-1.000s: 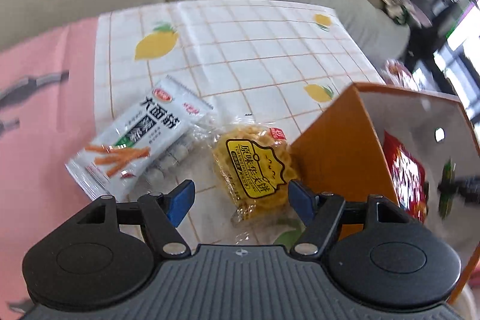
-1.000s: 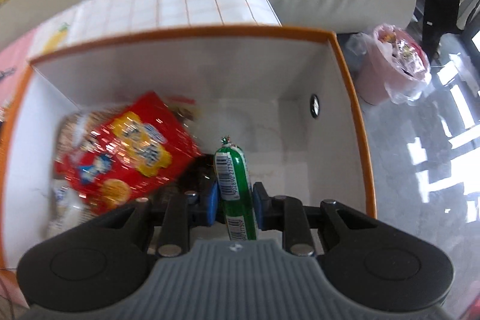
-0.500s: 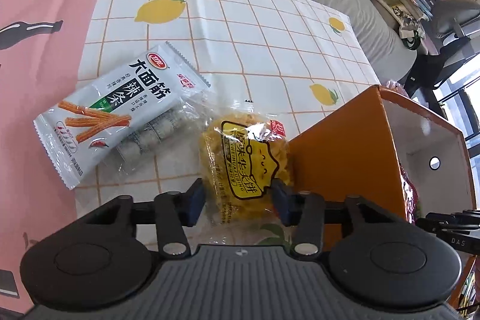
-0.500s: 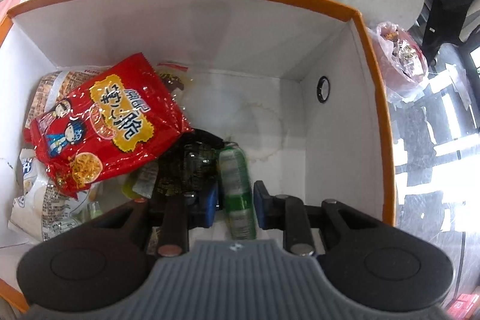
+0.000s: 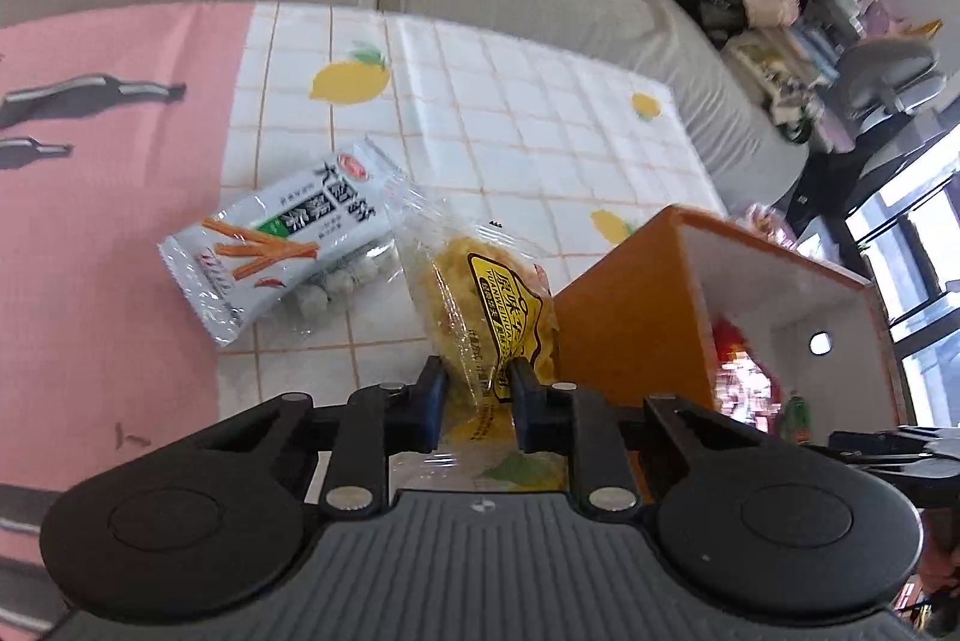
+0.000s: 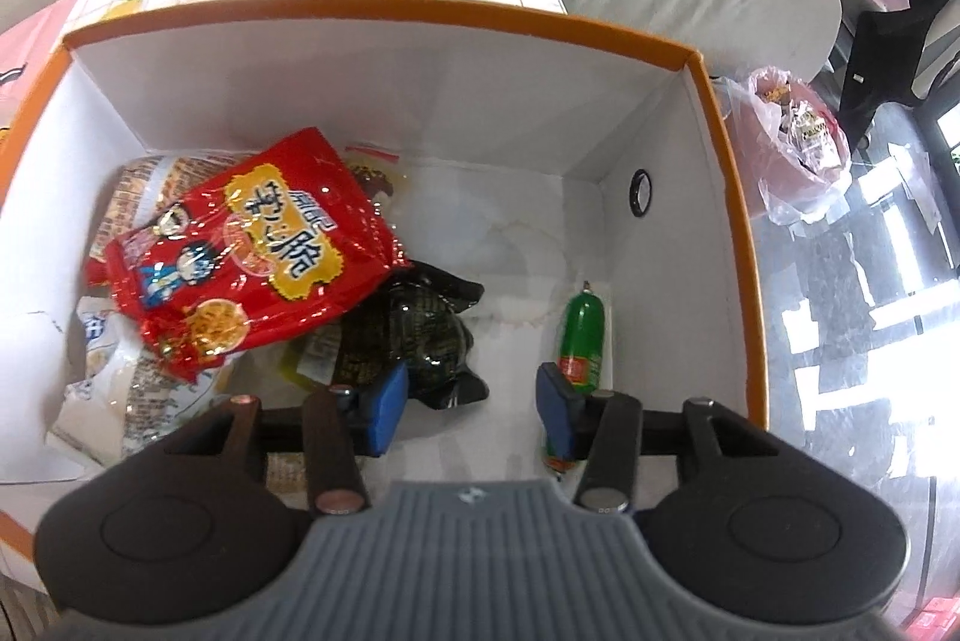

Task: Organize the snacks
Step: 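Carry the yellow corn-snack bag into the box with the left gripper and release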

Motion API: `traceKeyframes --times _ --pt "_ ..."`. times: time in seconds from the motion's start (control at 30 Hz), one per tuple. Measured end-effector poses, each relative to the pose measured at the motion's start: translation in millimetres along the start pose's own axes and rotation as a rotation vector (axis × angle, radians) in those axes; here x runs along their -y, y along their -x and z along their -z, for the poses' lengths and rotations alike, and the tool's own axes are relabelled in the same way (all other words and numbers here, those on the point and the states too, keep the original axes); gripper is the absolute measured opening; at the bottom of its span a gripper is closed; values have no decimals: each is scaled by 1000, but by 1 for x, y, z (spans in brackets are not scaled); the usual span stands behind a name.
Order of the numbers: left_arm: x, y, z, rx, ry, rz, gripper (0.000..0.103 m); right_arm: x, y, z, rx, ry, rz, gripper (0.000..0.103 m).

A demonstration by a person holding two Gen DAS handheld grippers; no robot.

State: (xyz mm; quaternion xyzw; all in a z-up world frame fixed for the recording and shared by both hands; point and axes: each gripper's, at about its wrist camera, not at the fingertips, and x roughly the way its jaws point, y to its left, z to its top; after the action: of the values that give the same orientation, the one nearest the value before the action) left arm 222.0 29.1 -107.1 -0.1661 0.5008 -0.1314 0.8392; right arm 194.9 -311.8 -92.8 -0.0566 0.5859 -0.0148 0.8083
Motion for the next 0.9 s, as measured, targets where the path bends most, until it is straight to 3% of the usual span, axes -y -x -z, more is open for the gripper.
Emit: traceKeyframes --times 0.23,0.37,0.6,0.9 --pt "30 65 -4 108 -56 104 24 2 31 10 70 -4 -51 46" --pt "74 77 -6 80 -162 152 24 15 51 12 106 -59 -118 46" --pt "145 27 17 -69 -259 204 24 26 71 23 155 -86 -144 46" --pt "175 -56 45 -212 -208 206 24 37 62 33 148 -77 -137 44"
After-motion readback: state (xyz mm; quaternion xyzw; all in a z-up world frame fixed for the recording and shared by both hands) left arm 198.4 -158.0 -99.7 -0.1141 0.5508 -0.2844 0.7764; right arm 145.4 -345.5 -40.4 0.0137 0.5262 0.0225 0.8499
